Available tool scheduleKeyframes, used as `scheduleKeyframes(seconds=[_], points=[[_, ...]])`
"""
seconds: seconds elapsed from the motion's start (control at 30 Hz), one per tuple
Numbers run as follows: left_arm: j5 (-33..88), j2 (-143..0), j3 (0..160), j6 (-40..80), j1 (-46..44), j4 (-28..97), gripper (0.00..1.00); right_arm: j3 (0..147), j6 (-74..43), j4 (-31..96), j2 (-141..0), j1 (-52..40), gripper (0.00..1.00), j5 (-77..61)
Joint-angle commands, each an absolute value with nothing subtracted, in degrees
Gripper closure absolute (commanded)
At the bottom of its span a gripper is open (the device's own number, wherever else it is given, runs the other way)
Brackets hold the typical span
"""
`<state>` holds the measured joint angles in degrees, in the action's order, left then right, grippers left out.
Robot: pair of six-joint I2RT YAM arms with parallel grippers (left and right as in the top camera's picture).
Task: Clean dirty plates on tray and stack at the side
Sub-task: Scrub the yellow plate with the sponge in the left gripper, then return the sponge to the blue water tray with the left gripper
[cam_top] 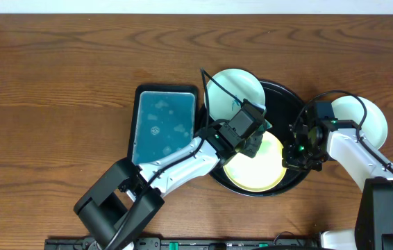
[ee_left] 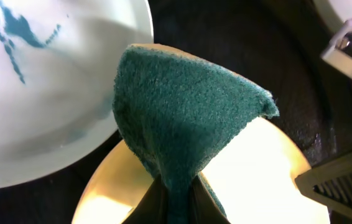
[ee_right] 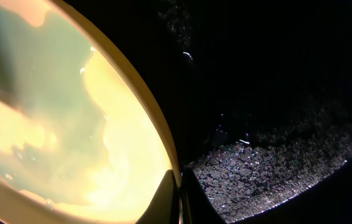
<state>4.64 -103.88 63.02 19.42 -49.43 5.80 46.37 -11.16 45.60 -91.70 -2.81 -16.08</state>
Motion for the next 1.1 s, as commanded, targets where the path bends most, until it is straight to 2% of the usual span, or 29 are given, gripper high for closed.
scheduleKeyframes(seconds=[0.0,0.27,0.47,0.6,0.87,1.0,1.07], points=[[3.90,-105.36,62.74,18.48,-49.30,5.28,0.93,46.33,-11.53,45.80,-91.50,-3.46,0.99,-14.98],[4.05,-110.30,62.72,18.48,-48.23,5.82,0.92,46.33,-11.53,45.82,-91.50,-3.46,0.99,-14.98],[5.10,-109.34,62.70,18.52,-47.55,15.40,0.92,46.33,-11.51,45.76,-91.50,-3.46,0.99,-14.96],[7.81,-104.86,62.72,18.46,-47.53,20.91,0.93,46.33,-11.53,45.76,-91.50,-3.44,0.99,-14.81],[8.49,-91.55,62.72,18.50,-46.19,20.38,0.93,46.33,-11.53,45.76,-91.50,-3.42,0.99,-14.81],[8.29,-87.20,62.72,18.48,-42.11,22.83,0.93,46.33,-11.53,45.89,-91.50,-3.42,0.99,-14.81],[8.29,-86.02,62.72,18.48,-37.21,25.56,0.92,46.33,-11.53,45.82,-91.50,-3.44,0.99,-14.81]])
